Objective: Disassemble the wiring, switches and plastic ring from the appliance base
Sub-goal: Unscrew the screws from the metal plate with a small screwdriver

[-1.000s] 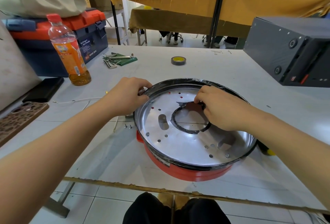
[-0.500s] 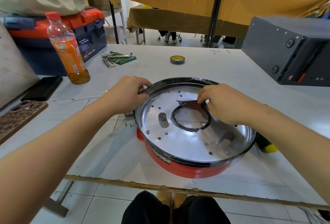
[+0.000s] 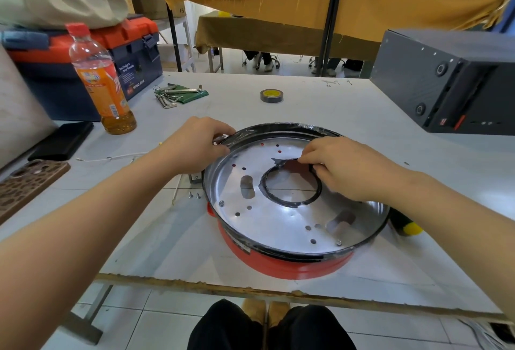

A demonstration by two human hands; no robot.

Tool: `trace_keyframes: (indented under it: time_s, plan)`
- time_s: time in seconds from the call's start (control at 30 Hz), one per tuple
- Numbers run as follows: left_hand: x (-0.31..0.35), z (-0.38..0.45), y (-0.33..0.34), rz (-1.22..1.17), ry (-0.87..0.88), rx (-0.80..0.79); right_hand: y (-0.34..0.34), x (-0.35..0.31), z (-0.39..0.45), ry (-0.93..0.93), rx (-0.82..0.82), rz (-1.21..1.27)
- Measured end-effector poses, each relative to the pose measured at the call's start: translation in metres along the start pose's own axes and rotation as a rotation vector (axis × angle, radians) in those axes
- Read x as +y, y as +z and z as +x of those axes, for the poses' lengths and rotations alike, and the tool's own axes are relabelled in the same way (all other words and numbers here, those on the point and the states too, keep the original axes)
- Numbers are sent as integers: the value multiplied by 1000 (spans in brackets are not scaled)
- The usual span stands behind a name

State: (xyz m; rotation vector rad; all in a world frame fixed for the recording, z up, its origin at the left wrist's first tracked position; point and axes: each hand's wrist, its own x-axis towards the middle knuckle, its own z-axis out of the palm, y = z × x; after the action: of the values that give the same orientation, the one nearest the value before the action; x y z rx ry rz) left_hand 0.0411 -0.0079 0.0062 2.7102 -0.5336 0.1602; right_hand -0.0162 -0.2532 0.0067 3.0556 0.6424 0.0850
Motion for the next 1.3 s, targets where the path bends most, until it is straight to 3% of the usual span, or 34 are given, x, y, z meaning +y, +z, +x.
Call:
trace_keyframes:
  time_s: [0.4, 0.6, 0.93, 1.13, 1.3]
  plan:
    - [5, 10, 6, 10, 48, 19, 4, -2, -2, -140, -6, -277]
    - [3, 8, 6, -25, 14, 10, 4, -7, -4, -73, -64, -269]
    - [-6, -15, -10, -71, -102, -87, 10, -16, -11, 62, 7, -260]
    - [-2, -11, -3, -49, -48, 19, -3, -18, -8, 56, 22, -239]
    - [4, -4, 2, -114, -32, 9, -3, -22, 7, -38, 81, -149]
